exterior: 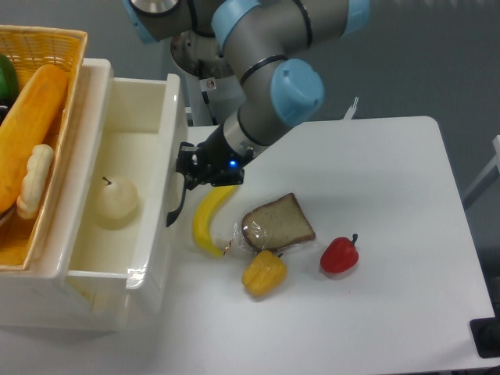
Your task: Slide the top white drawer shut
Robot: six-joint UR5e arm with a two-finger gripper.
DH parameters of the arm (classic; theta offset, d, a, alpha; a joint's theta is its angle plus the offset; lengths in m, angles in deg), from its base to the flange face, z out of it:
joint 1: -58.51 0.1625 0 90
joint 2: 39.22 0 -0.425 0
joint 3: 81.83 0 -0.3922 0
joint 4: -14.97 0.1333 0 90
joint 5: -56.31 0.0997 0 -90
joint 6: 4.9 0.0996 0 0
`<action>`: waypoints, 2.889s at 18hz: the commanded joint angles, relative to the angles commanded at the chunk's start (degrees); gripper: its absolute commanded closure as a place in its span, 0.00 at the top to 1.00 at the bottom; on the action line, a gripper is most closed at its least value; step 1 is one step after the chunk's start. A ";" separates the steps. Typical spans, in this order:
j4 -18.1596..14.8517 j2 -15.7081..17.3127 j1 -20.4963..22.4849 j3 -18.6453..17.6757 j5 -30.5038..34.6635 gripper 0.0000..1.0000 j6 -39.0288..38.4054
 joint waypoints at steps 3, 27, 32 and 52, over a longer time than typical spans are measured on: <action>0.09 -0.09 -1.58 0.09 -0.17 0.01 -1.23; 3.60 -1.67 -0.72 4.13 -0.09 0.36 -5.72; 3.69 -2.02 6.22 5.89 0.35 0.50 -3.70; 14.14 -2.72 25.04 7.38 8.86 1.00 1.29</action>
